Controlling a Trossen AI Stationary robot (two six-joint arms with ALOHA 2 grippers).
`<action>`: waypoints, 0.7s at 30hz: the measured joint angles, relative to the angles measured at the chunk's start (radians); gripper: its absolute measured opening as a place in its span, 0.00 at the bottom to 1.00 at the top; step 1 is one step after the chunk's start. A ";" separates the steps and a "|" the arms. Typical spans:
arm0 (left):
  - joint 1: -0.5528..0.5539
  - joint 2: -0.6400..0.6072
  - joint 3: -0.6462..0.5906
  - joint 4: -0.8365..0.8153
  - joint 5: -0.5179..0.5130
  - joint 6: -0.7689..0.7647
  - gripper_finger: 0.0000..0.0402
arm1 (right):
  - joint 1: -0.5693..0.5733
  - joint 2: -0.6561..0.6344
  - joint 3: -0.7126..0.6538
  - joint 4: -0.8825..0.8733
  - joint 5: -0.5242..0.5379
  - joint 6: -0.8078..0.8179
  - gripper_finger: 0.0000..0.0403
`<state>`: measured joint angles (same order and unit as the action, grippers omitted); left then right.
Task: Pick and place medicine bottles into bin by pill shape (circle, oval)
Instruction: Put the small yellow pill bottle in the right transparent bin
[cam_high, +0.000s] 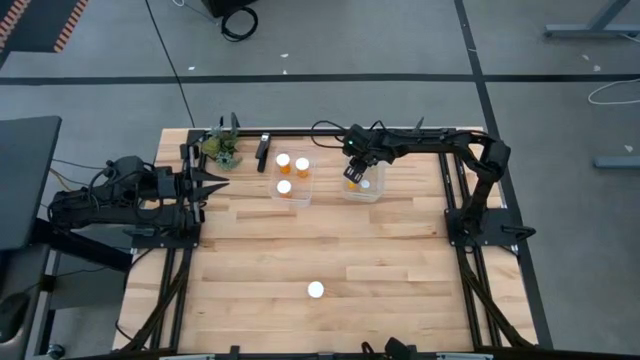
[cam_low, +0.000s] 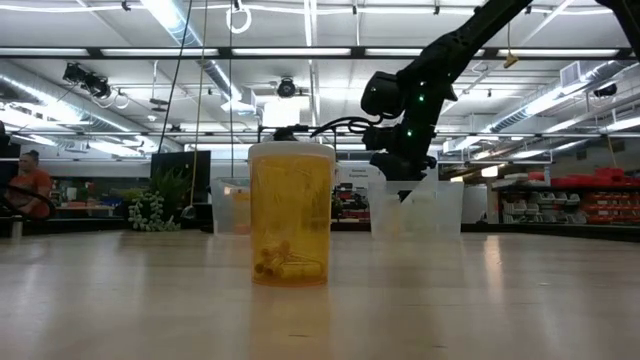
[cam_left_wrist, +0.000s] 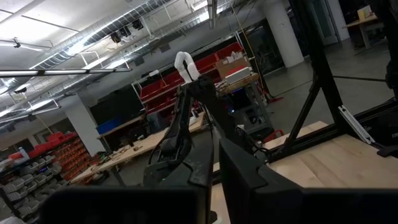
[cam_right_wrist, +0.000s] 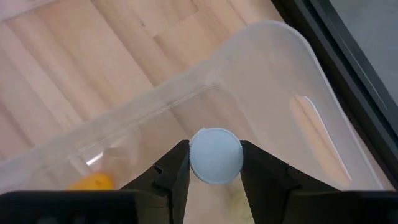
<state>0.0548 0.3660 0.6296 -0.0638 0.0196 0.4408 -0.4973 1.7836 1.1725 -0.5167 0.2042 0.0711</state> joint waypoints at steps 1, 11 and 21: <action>0.000 0.000 0.000 0.000 0.000 0.000 0.08 | 0.000 0.000 0.000 0.000 0.000 0.002 0.34; 0.000 0.000 0.000 0.000 0.000 0.000 0.10 | 0.000 0.000 -0.001 -0.003 0.000 0.005 0.34; 0.000 0.000 0.000 0.000 0.000 0.000 0.09 | 0.000 0.003 -0.005 -0.016 -0.001 0.026 0.39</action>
<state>0.0551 0.3664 0.6296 -0.0639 0.0196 0.4408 -0.4973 1.7866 1.1677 -0.5329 0.2028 0.0971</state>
